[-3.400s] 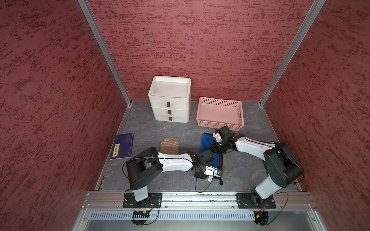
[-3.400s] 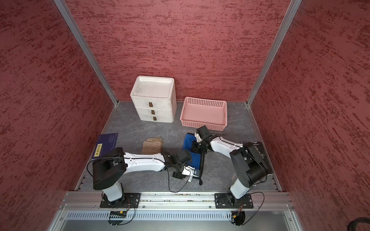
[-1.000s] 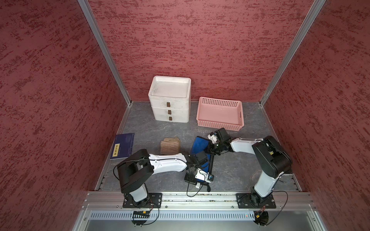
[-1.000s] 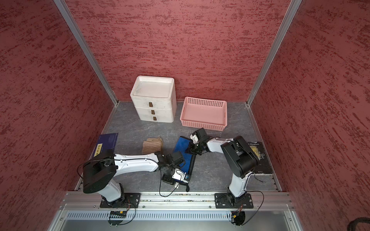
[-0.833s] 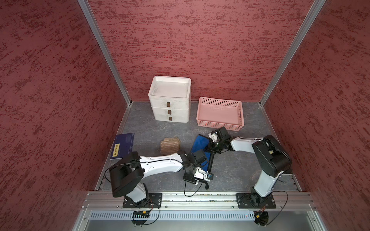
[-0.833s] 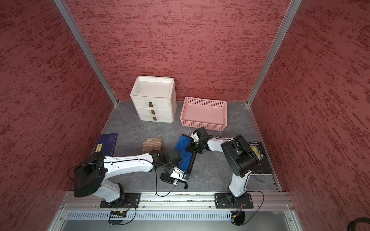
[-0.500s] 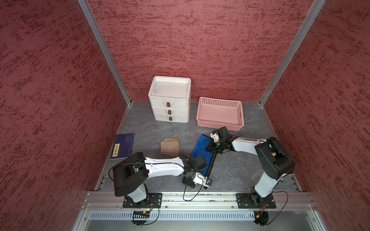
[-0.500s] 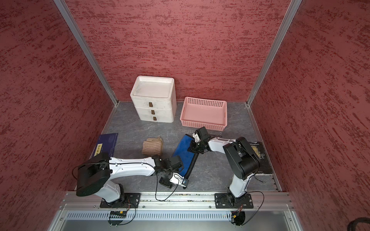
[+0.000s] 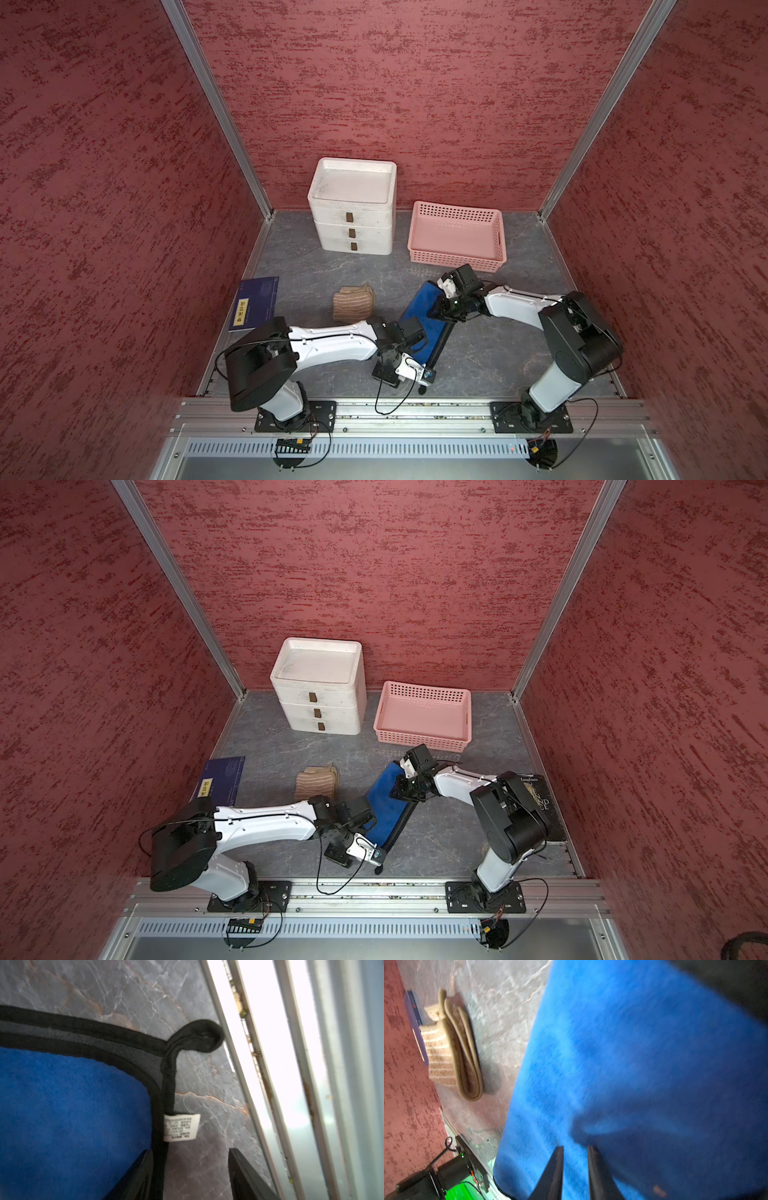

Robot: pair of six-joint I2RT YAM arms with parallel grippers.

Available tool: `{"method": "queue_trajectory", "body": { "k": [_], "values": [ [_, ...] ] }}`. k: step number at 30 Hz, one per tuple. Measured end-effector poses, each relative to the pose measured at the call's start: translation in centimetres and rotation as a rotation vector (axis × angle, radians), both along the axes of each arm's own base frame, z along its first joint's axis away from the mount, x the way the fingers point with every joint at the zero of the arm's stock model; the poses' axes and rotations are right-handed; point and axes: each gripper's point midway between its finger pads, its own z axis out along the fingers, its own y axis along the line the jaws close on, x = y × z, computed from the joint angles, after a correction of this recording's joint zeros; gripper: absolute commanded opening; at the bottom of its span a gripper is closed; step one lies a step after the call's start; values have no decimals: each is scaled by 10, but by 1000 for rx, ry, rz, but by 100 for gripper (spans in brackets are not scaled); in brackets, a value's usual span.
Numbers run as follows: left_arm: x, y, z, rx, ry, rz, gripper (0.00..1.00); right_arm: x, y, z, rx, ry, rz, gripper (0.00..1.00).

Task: Fold the square dishcloth
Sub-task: Fold the cleaning item at the center of the board.

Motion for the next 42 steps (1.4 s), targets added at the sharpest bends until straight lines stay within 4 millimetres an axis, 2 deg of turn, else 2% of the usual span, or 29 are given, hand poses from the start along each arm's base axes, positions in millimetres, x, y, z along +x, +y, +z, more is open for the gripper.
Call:
{"method": "queue_trajectory", "body": {
  "k": [3,5,13,20,24,27,31,36,42],
  "values": [
    [-4,-2,20,-58,2,-20,64,-10,10,11,7,-23,38,27],
    [-3,-4,25,-77,-3,-23,64,-14,15,15,10,-33,57,27],
    [13,-10,-10,-16,-19,-8,61,-33,29,12,-2,-25,104,25],
    [18,-17,-28,-6,-20,-5,58,-43,21,-13,-65,23,80,20],
    [22,-19,-29,-11,-31,0,55,-43,19,-15,-75,21,73,20],
    [24,-21,-29,-16,-33,6,49,-43,18,-16,-76,21,73,19],
    [31,-30,-30,-39,-47,19,32,-40,22,-17,-67,15,75,17],
    [38,-42,-29,-84,-73,26,23,-39,24,-17,-66,6,78,16],
    [34,-39,-27,-67,-87,32,10,-44,26,-14,-98,0,95,19]
  ]
}}
